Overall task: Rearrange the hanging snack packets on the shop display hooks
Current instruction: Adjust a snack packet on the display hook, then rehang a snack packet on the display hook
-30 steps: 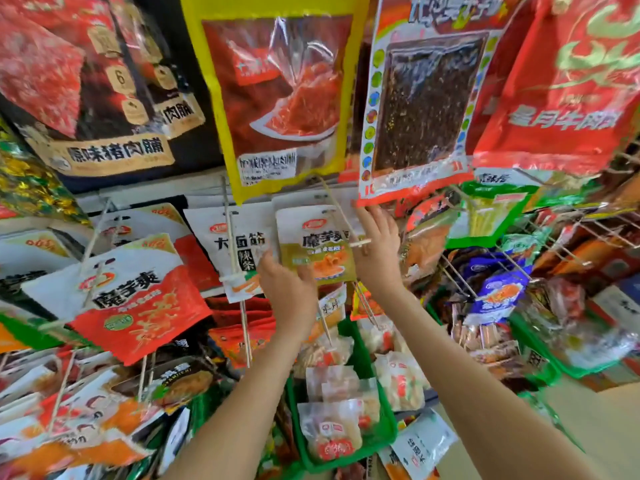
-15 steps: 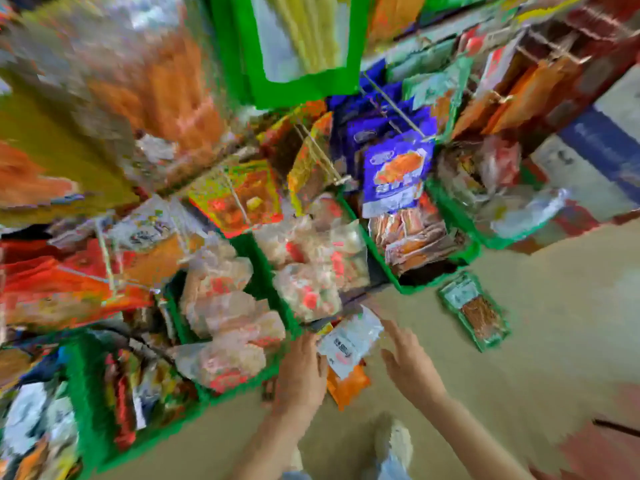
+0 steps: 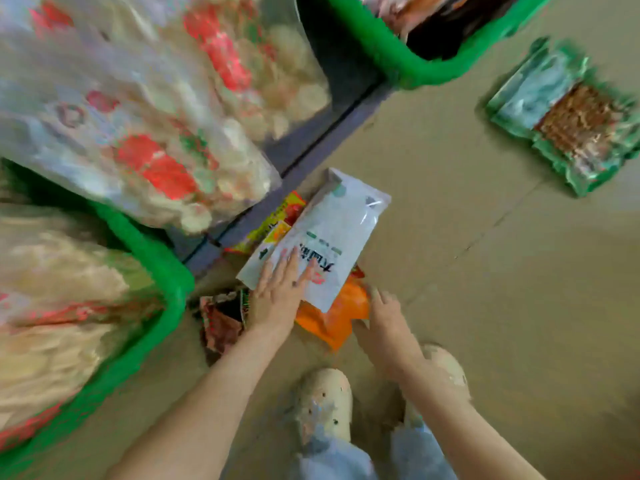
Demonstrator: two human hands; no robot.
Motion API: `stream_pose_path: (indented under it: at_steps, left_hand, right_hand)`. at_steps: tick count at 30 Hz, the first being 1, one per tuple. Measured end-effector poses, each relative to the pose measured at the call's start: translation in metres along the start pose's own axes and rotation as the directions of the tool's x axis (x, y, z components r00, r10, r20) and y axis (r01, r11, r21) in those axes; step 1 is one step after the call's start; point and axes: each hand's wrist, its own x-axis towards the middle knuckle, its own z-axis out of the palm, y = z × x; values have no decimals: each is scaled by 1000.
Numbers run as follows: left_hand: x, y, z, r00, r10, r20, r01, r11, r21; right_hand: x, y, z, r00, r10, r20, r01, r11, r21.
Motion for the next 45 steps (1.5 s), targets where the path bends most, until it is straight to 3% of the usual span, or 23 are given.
stream_pose_path:
  at_steps: [5,7,12,16,20,23,26,30,35,37,45]
  left_hand:
    - [10,-2,65,995,94,26,-95,992,84]
    - [12,-1,56,986,132,-97,-128,991,49]
    - [-1,10,-51,960,98,-263,-133,984,-118]
    - [-29,18,-196,950,26,-312,-81,983,-164]
    - [-80,15,-378,964,-31,-263,-24,979,-203]
    - [-126,5,-512,977,-178,-119,147,961,-233]
    - [-174,-8,-590,944,-330,22,304,837,-455]
    - [-231,-25,-641,901,-432,-48,308,712,-631]
    - [-294,-69,-694,808,-491,-324,210,755,-621]
    - [-325,-88,-710,779,-506,-370,224,776,-590]
    - [-467,-202,-705,713,-638,-290,309,658,-687]
  right_hand:
    - [52,6,61,990,-116,-77,117,993,16]
    - [53,-1,68,990,-100,-103,110,989,101]
    - [-5,-44,8,948,-135,-288,187,969,161]
    - [-71,-100,-101,904,-231,-361,264,964,44]
    - [-166,-179,-215,898,-373,-233,363,928,-83]
    - [-247,-242,-284,862,-485,-145,473,874,-113]
    - [-317,-298,-332,813,-575,-91,565,817,-114]
    - [-378,-359,-360,745,-665,-43,654,742,-150]
    - [-422,-443,-361,665,-743,-71,730,668,-146]
    - [-438,-478,-351,632,-773,-55,758,631,-165]
    - [-496,-606,-259,460,-887,50,875,443,-194]
